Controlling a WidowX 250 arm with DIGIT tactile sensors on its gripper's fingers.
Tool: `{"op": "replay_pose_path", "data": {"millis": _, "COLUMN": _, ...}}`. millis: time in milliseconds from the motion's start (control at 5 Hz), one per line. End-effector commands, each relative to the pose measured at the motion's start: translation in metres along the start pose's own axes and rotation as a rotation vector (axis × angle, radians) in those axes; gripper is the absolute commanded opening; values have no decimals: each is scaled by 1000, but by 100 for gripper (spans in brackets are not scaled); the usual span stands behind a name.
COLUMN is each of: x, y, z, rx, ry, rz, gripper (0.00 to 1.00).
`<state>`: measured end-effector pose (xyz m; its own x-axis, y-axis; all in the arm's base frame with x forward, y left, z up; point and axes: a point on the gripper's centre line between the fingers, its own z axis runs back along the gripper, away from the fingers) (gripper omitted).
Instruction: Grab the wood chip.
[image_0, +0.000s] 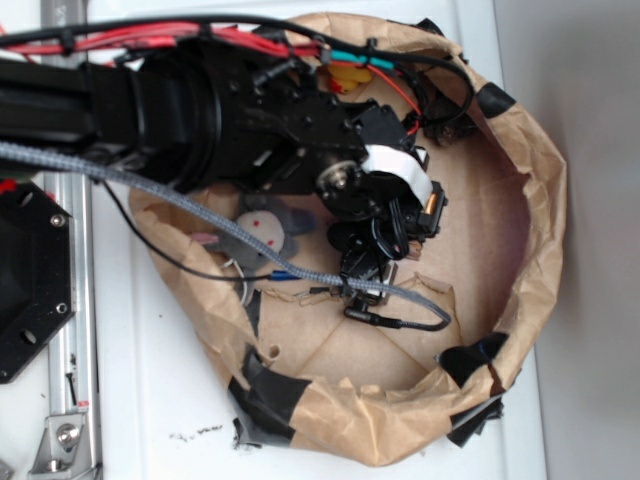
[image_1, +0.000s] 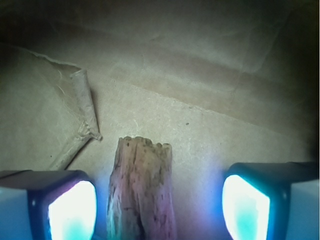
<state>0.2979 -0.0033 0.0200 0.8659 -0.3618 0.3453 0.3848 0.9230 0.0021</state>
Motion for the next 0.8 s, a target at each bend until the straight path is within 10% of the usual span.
{"op": "replay_pose_path", "data": {"millis": 0, "x": 1, "y": -9, "z": 1, "rx": 22, "ry": 26, "rz": -27, "gripper": 0}}
{"op": "replay_pose_path", "data": {"millis": 600, "x": 6, "y": -2, "z": 35, "rx": 111, "ry": 52, "rz": -27, "gripper": 0}}
